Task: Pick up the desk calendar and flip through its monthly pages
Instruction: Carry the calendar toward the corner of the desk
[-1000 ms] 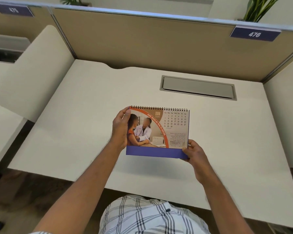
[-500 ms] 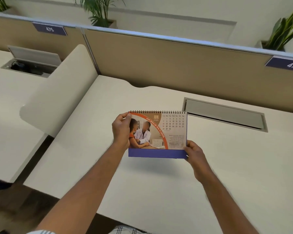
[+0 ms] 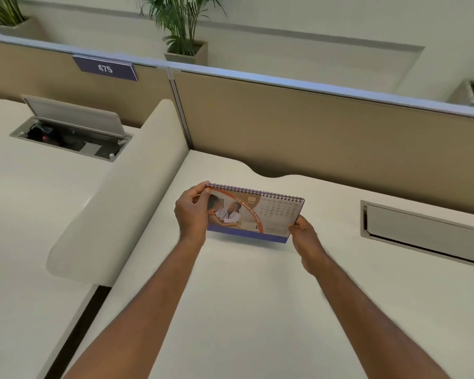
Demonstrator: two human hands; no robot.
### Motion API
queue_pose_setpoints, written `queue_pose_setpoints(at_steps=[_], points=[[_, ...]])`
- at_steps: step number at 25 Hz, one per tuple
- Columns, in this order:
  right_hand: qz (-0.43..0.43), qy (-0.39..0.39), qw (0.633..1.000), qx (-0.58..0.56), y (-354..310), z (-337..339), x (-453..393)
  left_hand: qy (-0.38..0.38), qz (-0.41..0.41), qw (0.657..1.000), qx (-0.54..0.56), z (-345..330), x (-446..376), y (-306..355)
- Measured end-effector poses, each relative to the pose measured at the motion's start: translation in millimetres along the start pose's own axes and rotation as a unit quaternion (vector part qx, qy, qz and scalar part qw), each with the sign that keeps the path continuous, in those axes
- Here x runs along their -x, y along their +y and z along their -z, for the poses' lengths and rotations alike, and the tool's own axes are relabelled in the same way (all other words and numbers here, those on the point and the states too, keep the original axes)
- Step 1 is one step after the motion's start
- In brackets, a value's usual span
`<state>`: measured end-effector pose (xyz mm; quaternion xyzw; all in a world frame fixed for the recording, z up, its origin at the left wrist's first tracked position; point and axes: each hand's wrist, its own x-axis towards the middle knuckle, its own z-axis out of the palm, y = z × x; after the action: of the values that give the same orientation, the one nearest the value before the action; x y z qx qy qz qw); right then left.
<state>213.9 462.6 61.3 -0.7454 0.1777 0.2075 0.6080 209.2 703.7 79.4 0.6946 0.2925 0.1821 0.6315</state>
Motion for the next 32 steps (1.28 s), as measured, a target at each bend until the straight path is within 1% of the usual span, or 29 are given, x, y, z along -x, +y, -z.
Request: queue_pose_setpoints(at_steps=[6,9,13,17,21,24,30,32], points=[[0.030,-0.003,0.999,0.025,-53,-62,-84,0.057,-0.023,0.998,0.008,9,-89,-13],[0.047,-0.015,0.998,0.030,-74,-90,-120,0.088,-0.042,0.995,-0.019,9,-134,-21],[0.044,-0.027,0.998,0.031,-93,-121,-162,0.119,-0.062,0.989,-0.053,11,-179,-28],[0.033,-0.029,0.998,0.035,-93,-135,-176,0.116,-0.083,0.987,-0.076,11,-193,-38],[0.037,-0.020,0.998,0.045,-85,-136,-186,0.106,-0.077,0.987,-0.089,8,-194,-50],[0.040,-0.023,0.998,0.052,-82,-136,-190,0.102,-0.077,0.989,-0.080,7,-196,-52],[0.035,-0.038,0.997,0.054,-79,-135,-193,0.097,-0.071,0.988,-0.100,7,-194,-55],[0.028,-0.033,0.997,0.061,-78,-134,-192,0.089,-0.065,0.990,-0.087,6,-193,-57]])
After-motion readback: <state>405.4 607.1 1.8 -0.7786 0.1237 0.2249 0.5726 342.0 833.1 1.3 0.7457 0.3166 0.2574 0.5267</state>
